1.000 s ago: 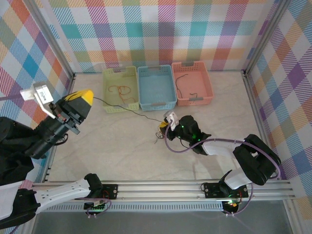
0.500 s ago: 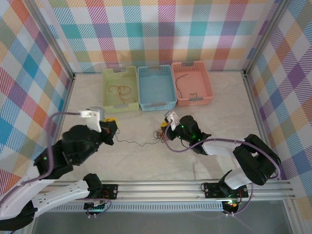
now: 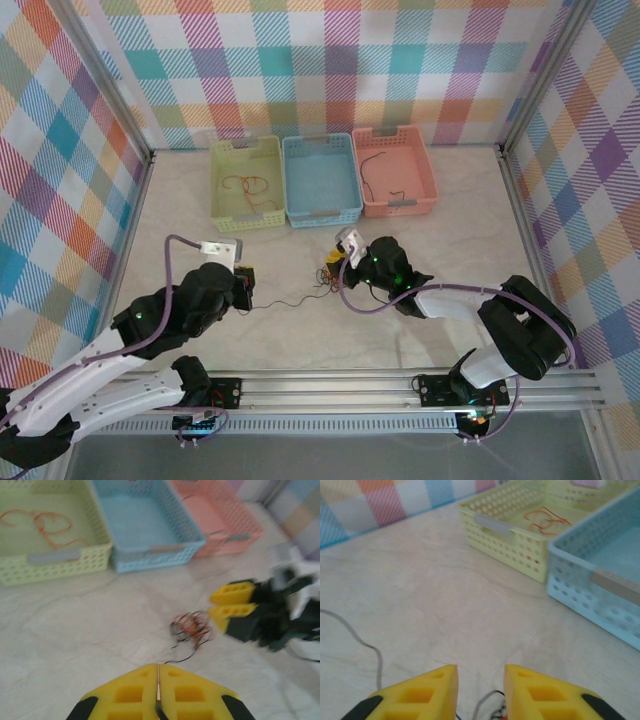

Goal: Untangle the cables

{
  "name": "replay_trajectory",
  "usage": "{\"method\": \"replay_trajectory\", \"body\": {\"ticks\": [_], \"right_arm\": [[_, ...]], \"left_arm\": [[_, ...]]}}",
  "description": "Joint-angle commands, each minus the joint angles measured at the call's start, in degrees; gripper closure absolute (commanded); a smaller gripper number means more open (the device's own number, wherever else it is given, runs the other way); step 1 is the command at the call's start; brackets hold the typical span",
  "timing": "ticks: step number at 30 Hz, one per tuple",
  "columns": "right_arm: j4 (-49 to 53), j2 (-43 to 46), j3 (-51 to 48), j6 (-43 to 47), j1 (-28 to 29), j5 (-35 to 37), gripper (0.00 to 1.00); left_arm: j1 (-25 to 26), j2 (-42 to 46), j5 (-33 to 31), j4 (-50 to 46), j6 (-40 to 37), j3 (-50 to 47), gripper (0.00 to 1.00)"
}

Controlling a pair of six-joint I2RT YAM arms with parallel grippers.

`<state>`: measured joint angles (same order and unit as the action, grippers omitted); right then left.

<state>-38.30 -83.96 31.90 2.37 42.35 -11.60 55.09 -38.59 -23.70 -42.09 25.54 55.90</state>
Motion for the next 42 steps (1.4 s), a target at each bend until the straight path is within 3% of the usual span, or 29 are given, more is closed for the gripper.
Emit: {"method": "replay_trajectory", "body": {"ticks": [1,6,14,22,28,32,42], "right_arm": [[-7.0,0.1,-1.6,0.1,-0.1,-9.6,0.64],[-11.0,0.1,-2.9,2.0,0.9,-15.3,0.53],[-8.9,-0.4,-2.1,2.8,1.2,-12.3,0.50],[-9.1,-0.3,-2.1,2.8,1.3,-15.1,0.51],[-6.9,-0.6,-1.1,5.5,1.3,-18.9,0.57],[-7.7,-0.3,-1.7,5.2,1.4,-15.0,0.51],[-9.2,-0.2,-2.3,4.5,1.4,-12.3,0.53]], "left_arm": [[0.2,-2.3,7.8,4.2,-2.8,11.2,1.00],[0.1,-10.7,17.5,4.7,-4.2,24.8,1.00],[0.2,-18.7,24.6,3.3,-5.2,36.8,1.00],[0.2,-22.3,24.9,1.7,-6.4,43.0,1.00],[0.1,-25.3,23.6,-0.3,-8.0,47.8,1.00],[0.1,-27.1,28.4,-0.4,-7.3,51.2,1.00],[0.2,-28.7,36.0,1.7,-4.9,52.9,1.00]]}}
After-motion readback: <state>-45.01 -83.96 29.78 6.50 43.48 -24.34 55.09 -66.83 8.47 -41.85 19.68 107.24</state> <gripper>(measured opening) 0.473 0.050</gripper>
